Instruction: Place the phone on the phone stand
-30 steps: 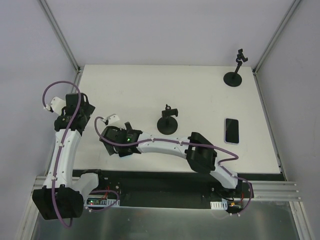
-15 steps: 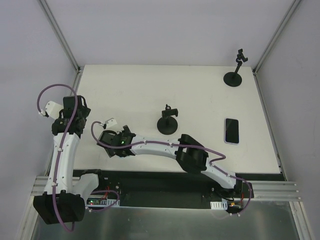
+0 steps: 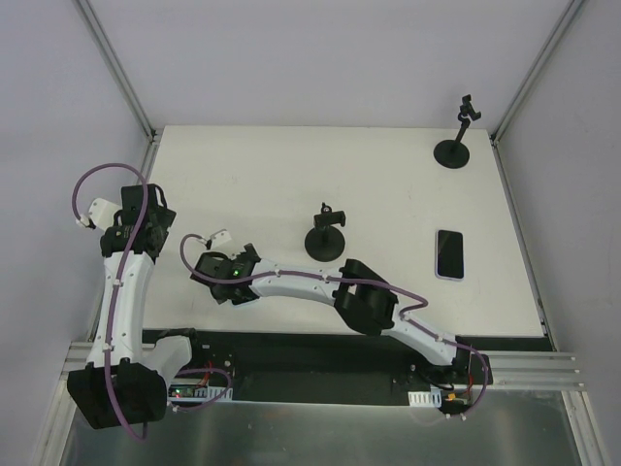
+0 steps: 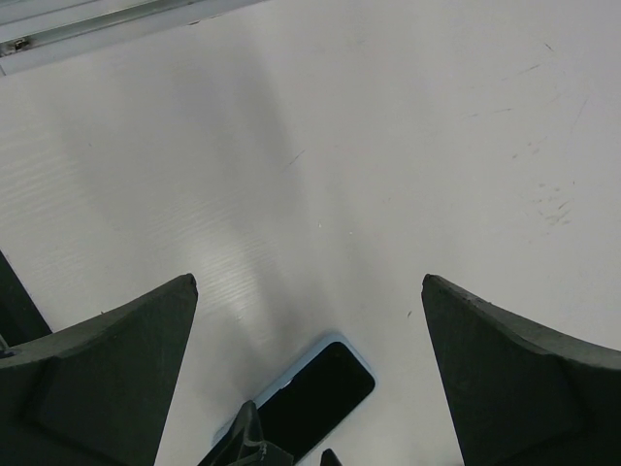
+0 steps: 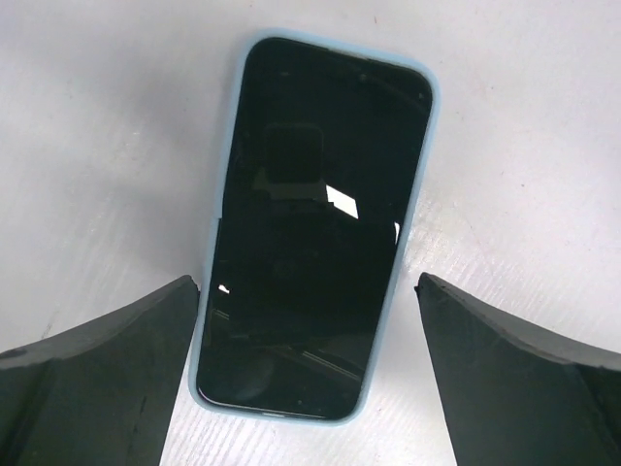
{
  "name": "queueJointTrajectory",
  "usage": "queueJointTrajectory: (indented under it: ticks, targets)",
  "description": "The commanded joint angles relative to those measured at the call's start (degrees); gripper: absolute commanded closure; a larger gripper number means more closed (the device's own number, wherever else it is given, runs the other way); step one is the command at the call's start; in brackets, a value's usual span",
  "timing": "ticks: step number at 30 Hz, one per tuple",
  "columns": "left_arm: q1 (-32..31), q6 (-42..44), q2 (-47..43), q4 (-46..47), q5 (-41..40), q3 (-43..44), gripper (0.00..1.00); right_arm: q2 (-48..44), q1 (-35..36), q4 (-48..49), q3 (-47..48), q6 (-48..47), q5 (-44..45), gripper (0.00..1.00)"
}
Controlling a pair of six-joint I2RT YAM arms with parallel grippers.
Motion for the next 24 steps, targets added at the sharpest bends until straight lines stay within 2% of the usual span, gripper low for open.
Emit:
queueJointTrajectory:
  ticks: [1,3,8,13,17,20,21,23,24]
  targets:
    - [0.8,-0.7,0.2,-1.0,1.2,0.7,0.01,0.1,-0.5,-3.2,-0.7,1.3,3.1,0.04]
    - [0.9,-0.8,0.4,-0.9,2.3,0.6,0.01,-0.9,-0.7,-2.1,-2.2,1.9,2.2,0.04]
    - [1.4,-0.7,1.3,-0.7,3.7,0.7,0.01,-1.1,-3.7,0.6,-5.1,4.0,-8.8,0.01]
    - [1.6,0.7,0.6,0.5,4.2,-0.4,0.01,-2.1,-4.9,-0.7,-6.8,3.6,-8.8,0.11]
    - [1.5,1.1,0.0,1.1,4.0,-1.3,0.01,-1.3,-4.9,-4.7,-6.1,2.9,-7.4,0.12]
    - [1.5,1.5,-0.2,1.2,4.0,-1.0,0.01,-0.6,-5.1,-5.3,-6.2,1.6,-8.7,0.21]
    - [1.5,1.6,0.5,1.3,4.1,-0.8,0.01,-0.5,-5.6,-5.7,-6.0,1.5,-9.4,0.3]
    - [1.6,2.3,1.5,1.4,5.6,-0.3,0.02,-0.9,-5.9,-5.7,-6.2,1.2,-12.2,0.41]
    - [1.6,2.7,2.1,2.3,7.0,-0.4,0.03,-1.2,-5.9,-5.1,-6.5,0.5,-12.3,0.57]
